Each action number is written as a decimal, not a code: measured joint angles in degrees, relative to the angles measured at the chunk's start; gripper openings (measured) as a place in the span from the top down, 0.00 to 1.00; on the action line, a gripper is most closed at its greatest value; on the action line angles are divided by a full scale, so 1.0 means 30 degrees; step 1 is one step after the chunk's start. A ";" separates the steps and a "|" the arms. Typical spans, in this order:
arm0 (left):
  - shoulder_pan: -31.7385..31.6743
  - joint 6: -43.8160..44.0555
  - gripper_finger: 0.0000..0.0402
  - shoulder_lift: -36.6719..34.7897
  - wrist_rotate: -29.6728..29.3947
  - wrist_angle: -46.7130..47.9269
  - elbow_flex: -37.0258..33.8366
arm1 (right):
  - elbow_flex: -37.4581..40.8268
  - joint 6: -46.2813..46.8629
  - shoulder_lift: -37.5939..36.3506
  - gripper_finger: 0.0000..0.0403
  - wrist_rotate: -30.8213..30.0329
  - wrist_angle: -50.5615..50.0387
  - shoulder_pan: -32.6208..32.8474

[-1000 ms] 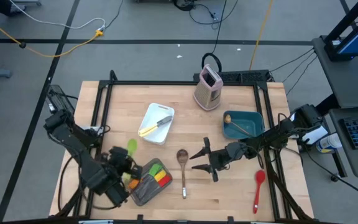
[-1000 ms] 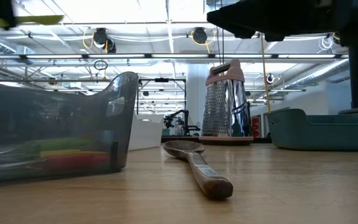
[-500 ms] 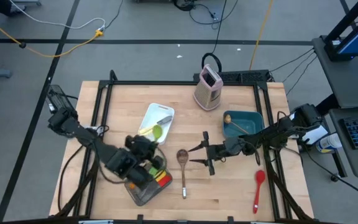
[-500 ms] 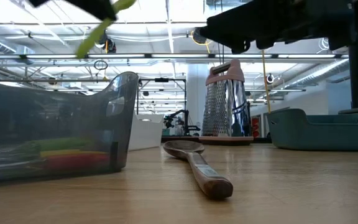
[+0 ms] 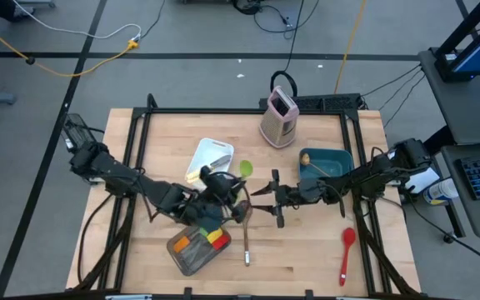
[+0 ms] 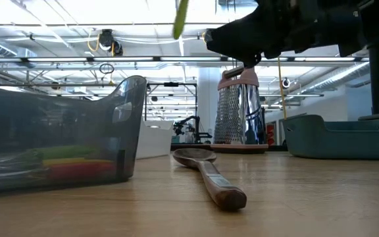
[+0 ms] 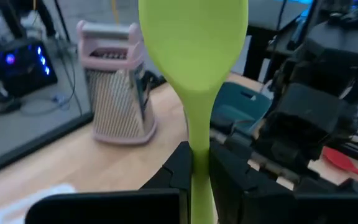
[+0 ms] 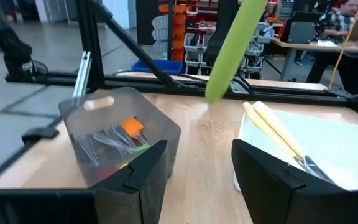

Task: Pick & Place Kitchen Items
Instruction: Put the green spoon into the blue bin

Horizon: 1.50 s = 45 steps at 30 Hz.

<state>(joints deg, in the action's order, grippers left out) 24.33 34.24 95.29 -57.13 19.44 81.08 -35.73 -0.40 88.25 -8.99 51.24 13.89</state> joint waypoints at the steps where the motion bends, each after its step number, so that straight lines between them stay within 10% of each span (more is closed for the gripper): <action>1: -0.0127 -0.0734 0.92 0.0193 0.0021 -0.0749 0.0000 | -0.0002 0.0372 0.0000 0.57 -0.0021 0.0086 -0.0002; 18: -0.0851 -0.2766 0.92 0.3799 0.0131 -0.6604 -0.0007 | 0.0000 0.0783 0.0000 0.57 -0.0089 0.0271 -0.0015; 45: 0.0074 -0.1770 0.92 0.4498 -0.0016 -0.6577 -0.0007 | 0.0000 0.0752 0.0022 0.72 -0.1915 -0.0211 -0.0335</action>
<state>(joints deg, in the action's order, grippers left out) 24.56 28.94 108.78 -57.18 -0.29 81.06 -35.73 1.85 88.31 -14.74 50.61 12.88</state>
